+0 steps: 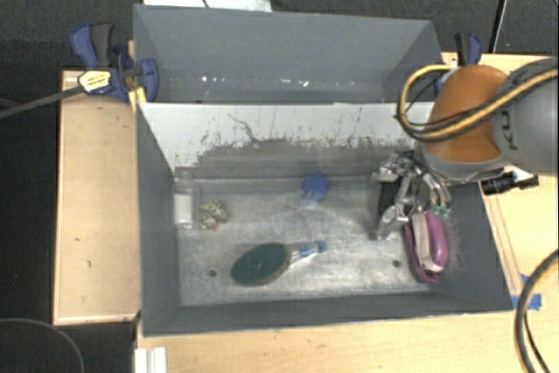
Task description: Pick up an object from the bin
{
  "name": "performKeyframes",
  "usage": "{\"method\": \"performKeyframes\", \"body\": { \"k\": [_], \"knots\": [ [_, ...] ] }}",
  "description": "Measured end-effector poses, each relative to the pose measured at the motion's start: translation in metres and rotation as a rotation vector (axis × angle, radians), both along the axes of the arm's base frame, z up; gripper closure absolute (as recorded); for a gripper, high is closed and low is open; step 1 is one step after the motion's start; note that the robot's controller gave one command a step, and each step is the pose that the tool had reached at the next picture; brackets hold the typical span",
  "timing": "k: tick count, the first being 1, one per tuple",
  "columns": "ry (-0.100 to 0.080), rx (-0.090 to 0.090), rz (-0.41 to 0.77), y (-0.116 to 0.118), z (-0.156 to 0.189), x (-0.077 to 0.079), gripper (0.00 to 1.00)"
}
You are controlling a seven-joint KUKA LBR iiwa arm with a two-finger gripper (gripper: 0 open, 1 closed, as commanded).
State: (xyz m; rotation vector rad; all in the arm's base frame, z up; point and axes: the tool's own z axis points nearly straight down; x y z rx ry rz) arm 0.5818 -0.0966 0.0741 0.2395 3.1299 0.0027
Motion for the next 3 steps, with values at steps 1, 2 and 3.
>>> {"method": "performKeyframes", "body": {
  "k": [1,2,3],
  "knots": [
    [0.001,-0.002,-0.252,-0.054,0.01,-0.019,0.0],
    [0.003,0.002,-0.245,-0.05,0.01,-0.019,1.0],
    [-0.007,-0.001,-0.269,-0.046,0.144,-0.019,1.0]
  ]
}}
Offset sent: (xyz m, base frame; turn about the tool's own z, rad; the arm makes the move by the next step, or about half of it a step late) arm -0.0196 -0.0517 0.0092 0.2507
